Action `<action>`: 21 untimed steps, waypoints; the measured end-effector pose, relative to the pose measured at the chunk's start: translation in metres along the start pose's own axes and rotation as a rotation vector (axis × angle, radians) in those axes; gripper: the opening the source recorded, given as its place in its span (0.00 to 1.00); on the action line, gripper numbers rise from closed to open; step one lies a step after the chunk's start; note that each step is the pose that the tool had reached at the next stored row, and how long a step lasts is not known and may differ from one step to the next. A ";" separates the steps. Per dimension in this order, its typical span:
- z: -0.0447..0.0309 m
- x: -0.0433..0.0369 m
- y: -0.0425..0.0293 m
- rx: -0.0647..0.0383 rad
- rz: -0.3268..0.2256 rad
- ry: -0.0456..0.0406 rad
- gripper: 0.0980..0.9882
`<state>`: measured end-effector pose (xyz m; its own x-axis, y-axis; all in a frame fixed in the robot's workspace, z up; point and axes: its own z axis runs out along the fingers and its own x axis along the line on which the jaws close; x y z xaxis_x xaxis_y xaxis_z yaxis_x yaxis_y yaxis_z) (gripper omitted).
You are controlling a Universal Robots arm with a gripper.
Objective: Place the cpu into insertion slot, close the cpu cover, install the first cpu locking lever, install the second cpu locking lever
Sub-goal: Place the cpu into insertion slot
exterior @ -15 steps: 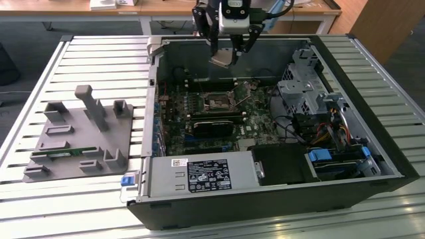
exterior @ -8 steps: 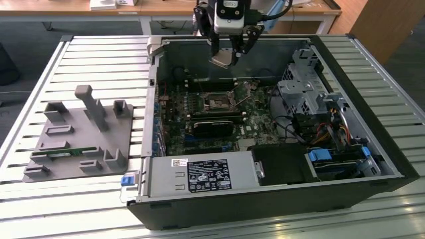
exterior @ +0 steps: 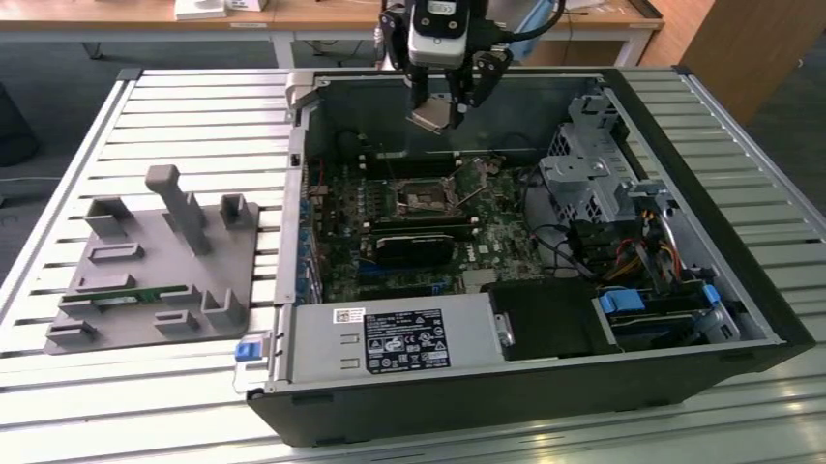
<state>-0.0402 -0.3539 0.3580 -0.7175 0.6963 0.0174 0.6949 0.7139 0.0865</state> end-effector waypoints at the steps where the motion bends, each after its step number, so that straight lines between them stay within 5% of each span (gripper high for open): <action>1: 0.0002 0.0000 0.0000 0.000 0.011 -0.0010 0.49; 21: 0.0020 0.0001 -0.0003 -0.003 0.204 -0.0179 0.49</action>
<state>-0.0404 -0.3539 0.3560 -0.5607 0.8278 0.0172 0.8257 0.5575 0.0864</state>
